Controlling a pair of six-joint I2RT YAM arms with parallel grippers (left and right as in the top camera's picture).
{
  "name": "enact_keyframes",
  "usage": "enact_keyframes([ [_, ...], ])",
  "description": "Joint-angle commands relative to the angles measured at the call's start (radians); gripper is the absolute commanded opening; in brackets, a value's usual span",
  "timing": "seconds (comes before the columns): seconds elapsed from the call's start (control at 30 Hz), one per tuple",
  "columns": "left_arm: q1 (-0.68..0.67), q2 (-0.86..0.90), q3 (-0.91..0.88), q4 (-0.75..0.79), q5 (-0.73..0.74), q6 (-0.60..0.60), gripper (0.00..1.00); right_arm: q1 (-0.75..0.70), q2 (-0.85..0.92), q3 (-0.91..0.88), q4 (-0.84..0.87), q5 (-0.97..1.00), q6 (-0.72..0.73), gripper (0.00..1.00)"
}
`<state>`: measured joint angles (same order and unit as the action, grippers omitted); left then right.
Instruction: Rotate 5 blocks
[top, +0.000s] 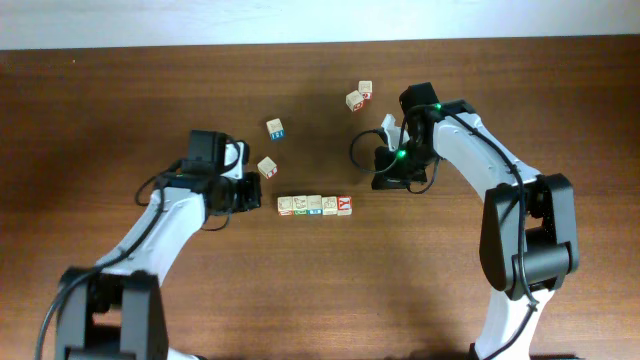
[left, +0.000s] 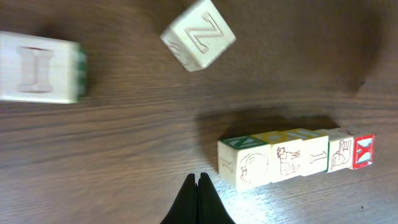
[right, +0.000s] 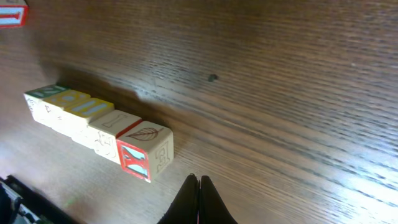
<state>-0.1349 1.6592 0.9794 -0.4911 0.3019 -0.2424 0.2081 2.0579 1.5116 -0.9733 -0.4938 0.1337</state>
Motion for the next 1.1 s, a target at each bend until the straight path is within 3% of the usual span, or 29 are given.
enact_keyframes([
  [0.0, -0.009, 0.074, 0.007, 0.031, 0.037, 0.055, 0.0, 0.022, -0.023, -0.01, 0.01, -0.026, -0.006, 0.04],
  [0.6, -0.014, 0.126, 0.007, 0.068, 0.1, 0.199, 0.0, 0.066, 0.017, -0.049, 0.01, -0.018, 0.006, 0.04],
  [0.83, -0.031, 0.127, 0.007, 0.064, 0.102, 0.088, 0.0, 0.066, 0.017, -0.049, 0.014, -0.018, 0.024, 0.04],
  [1.07, -0.042, 0.158, 0.007, 0.072, 0.103, 0.071, 0.0, 0.067, 0.017, -0.049, 0.023, -0.019, 0.067, 0.04],
])
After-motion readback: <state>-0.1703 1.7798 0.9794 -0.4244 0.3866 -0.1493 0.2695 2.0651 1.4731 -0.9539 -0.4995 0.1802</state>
